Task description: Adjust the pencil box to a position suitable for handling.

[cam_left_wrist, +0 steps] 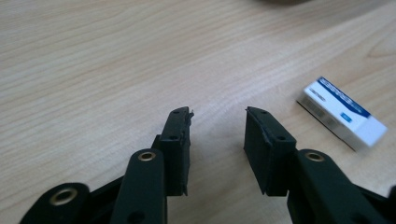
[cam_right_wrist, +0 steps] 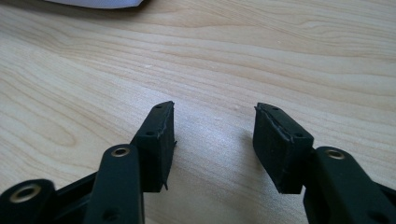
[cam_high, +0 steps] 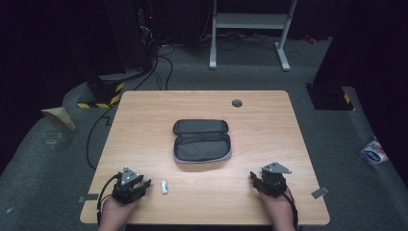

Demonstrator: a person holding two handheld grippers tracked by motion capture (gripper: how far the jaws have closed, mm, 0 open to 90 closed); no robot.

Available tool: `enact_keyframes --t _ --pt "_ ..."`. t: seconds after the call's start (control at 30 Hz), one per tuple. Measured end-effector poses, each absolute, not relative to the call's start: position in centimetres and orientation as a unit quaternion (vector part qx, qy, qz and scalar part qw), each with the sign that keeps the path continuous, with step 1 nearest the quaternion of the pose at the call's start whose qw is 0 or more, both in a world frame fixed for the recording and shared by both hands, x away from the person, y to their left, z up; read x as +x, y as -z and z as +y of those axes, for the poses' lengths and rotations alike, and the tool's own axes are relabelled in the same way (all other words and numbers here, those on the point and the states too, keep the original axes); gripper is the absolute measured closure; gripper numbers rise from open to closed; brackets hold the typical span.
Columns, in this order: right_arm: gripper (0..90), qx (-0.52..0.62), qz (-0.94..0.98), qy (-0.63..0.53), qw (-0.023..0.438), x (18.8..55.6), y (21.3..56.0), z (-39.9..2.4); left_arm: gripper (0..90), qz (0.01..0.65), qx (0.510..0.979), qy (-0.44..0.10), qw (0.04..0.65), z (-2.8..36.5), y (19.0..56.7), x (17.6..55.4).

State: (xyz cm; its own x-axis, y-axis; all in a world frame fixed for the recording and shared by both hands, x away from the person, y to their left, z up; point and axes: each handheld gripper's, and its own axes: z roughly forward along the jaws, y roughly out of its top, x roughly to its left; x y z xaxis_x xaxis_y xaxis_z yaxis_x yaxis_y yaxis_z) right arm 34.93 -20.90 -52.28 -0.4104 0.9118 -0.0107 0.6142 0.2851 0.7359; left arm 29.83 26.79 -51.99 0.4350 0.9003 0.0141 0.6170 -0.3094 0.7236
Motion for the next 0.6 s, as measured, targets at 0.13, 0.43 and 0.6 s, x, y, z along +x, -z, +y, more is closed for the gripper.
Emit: enact_keyframes --t 0.13,0.43,0.6 --pt "45.9 0.497 0.769 -0.334 0.223 34.9 52.3 -20.9 65.1 0.479 0.783 -0.212 0.335 26.6 51.9 29.2" --pt "45.9 0.497 0.769 -0.333 0.226 35.0 52.3 -20.8 65.4 0.461 0.793 -0.207 0.34 24.7 52.1 29.6" --pt "46.0 0.497 0.769 -0.333 0.227 35.0 52.3 -20.8 65.8 0.448 0.799 -0.21 0.341 23.4 52.1 29.9"
